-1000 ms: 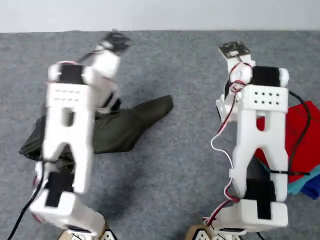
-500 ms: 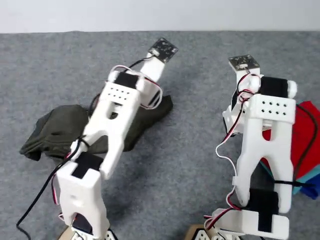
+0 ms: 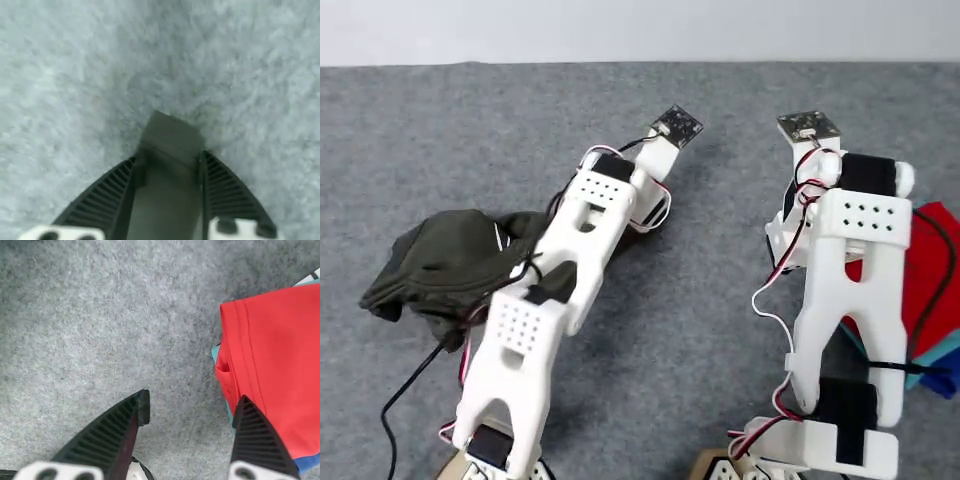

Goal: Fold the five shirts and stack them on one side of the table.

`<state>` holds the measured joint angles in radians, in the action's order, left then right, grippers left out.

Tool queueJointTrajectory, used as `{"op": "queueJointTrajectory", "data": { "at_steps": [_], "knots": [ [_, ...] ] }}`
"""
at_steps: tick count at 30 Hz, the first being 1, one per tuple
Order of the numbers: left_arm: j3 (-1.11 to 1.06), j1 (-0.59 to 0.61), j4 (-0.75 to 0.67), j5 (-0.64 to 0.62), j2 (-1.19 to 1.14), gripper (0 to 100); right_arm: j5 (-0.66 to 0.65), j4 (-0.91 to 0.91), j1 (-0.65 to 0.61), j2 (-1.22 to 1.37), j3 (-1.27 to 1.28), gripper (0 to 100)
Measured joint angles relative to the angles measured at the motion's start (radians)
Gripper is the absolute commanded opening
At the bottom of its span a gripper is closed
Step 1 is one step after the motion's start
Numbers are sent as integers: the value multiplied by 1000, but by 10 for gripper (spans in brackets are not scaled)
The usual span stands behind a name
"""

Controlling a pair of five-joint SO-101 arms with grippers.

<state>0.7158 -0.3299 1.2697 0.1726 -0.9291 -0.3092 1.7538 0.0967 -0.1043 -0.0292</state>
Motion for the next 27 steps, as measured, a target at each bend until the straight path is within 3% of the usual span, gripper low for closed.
{"op": "queueJointTrajectory", "data": {
  "at_steps": [4, 10, 13, 20, 27],
  "knots": [
    [298, -3, 192, 31, -172, 0, 0, 0, 0, 0, 0, 275],
    [713, -3, 416, 84, -324, 3, 0, 0, 0, 0, 0, 275],
    [881, 5, 456, 77, -324, 3, 0, 0, 0, 0, 0, 275],
    [902, 48, 463, -23, -144, 3, 0, 0, 0, 0, 0, 275],
    [911, 14, 465, -34, 164, 4, -55, 0, 0, 0, 0, 275]
  ]
}}
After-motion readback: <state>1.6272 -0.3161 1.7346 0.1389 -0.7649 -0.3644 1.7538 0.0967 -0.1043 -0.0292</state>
